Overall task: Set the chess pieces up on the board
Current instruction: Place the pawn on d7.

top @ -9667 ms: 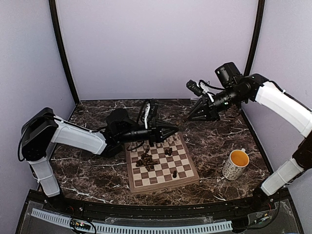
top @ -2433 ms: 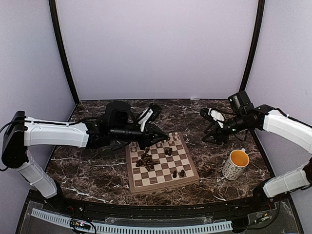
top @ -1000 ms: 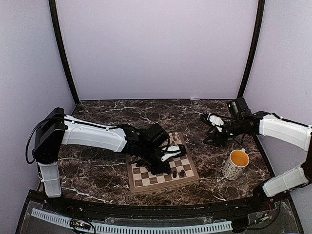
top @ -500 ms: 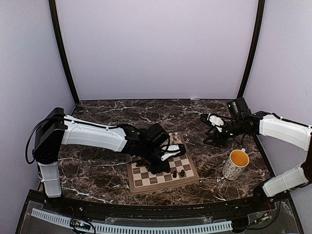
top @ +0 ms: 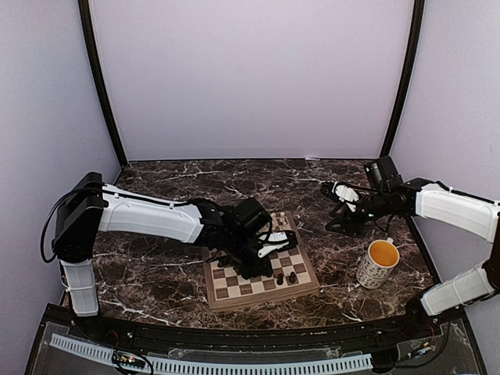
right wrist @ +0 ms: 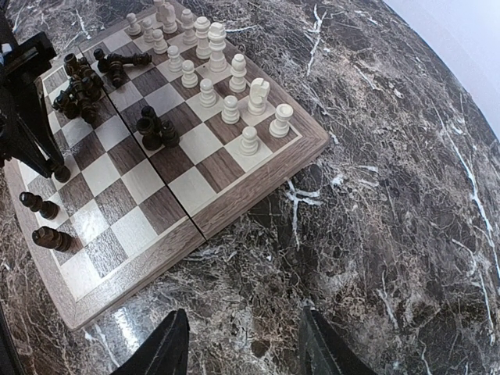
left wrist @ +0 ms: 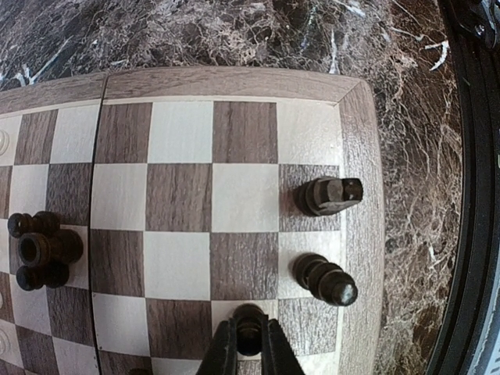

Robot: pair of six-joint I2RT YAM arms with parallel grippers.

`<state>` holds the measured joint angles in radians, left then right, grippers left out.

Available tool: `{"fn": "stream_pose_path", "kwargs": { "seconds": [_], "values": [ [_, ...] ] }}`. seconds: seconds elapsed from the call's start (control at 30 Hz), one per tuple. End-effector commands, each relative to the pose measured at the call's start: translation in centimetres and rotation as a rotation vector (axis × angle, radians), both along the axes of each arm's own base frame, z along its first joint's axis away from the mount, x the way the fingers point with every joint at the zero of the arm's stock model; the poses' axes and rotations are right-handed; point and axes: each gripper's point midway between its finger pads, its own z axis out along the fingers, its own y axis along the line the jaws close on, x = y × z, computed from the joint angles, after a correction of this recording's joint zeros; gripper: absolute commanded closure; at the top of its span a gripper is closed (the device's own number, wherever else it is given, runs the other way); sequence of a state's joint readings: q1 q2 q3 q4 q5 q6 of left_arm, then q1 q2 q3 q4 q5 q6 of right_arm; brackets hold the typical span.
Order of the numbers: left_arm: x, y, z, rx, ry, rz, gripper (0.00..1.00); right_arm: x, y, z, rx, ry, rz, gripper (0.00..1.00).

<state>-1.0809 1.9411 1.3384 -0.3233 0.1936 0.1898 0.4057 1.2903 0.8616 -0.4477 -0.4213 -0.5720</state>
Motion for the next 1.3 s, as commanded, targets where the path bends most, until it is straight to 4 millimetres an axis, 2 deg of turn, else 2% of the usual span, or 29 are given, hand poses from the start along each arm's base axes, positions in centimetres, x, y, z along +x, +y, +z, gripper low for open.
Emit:
{"fn": "stream_pose_path", "kwargs": {
  "seconds": [0.0,0.27,0.67,1.03,1.13,1.27],
  "values": [
    [-1.0,1.2,0.8,0.019,0.025,-0.001,0.98,0.1,0.0,0.2,0.008,-0.025,0.01,0.51],
    [-1.2,1.5,1.1,0.009,0.027,0.006,0.98,0.1,0.1,0.1,0.008,-0.022,0.012,0.51],
    [-0.5,1.1,1.6,-0.013,0.0,0.033,0.8,0.1,0.1,0.0,0.008,-0.018,0.013,0.5],
    [-0.2,0.8,2.0,-0.032,-0.022,0.031,0.76,0.0,0.1,0.0,0.007,-0.015,0.016,0.5],
    [-0.2,0.6,3.0,-0.055,-0.03,0.029,0.71,-0.1,0.1,0.0,0.009,-0.014,0.018,0.5],
    [-0.2,0.4,6.7,-0.118,-0.068,0.009,0.62,-0.2,0.2,-0.1,0.012,-0.009,0.023,0.5]
  ]
}}
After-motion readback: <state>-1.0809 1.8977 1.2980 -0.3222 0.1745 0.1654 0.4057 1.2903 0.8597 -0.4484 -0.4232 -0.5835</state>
